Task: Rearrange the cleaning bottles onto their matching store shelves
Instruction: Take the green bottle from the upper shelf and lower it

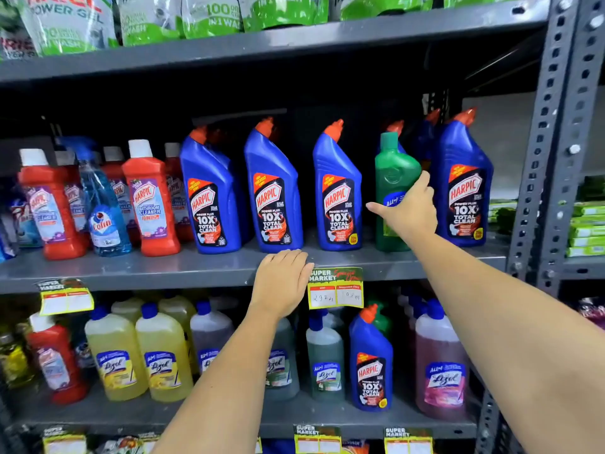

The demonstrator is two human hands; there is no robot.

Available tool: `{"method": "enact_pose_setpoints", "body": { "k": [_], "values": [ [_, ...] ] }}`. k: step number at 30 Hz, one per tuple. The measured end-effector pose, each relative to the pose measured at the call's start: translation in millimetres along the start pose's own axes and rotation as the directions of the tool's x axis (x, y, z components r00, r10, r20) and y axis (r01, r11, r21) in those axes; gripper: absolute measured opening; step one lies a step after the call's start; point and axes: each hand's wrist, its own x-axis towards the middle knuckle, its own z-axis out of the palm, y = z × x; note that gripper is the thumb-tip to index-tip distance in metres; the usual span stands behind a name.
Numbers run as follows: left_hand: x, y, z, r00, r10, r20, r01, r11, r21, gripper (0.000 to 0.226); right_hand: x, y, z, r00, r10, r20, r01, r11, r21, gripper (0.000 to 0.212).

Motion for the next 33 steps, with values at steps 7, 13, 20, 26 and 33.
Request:
{"method": "enact_pose_setpoints", "body": {
  "k": [7,13,20,26,33],
  "values": [
    [0.5,-1.5,9.1,0.998,0.008,-0.068,-0.008,1.000,0.004,0.037,2.3,6.8,7.0,0.999,0.018,-0.032,-0.017,0.999,0.039,0.102],
    [1.6,-3.4,12.5,0.996,0.009,-0.091,-0.009,1.000,0.005,0.038,-8.5,14.1,-1.2,0.987,-0.078,-0.138,0.104,0.976,0.191,0.099],
    [-1.7,-9.3,23.4,0.982,0.030,-0.188,-0.030,1.000,0.001,0.043,-69.5,13.2,-46.8,0.935,-0.190,-0.301,0.313,0.840,0.444,0.100],
    [-79.5,-35.0,55.3,0.964,-0.055,-0.260,0.058,0.998,0.005,0.048,-176.1,58.6,-45.9,0.956,-0.223,-0.191,0.292,0.789,0.541,0.081],
    [-233.3,-38.1,145.2,0.916,0.100,0.389,-0.013,0.975,-0.220,0.050,-266.1,147.6,70.6,0.989,0.033,0.146,-0.097,0.887,0.452,0.088]
  ]
}}
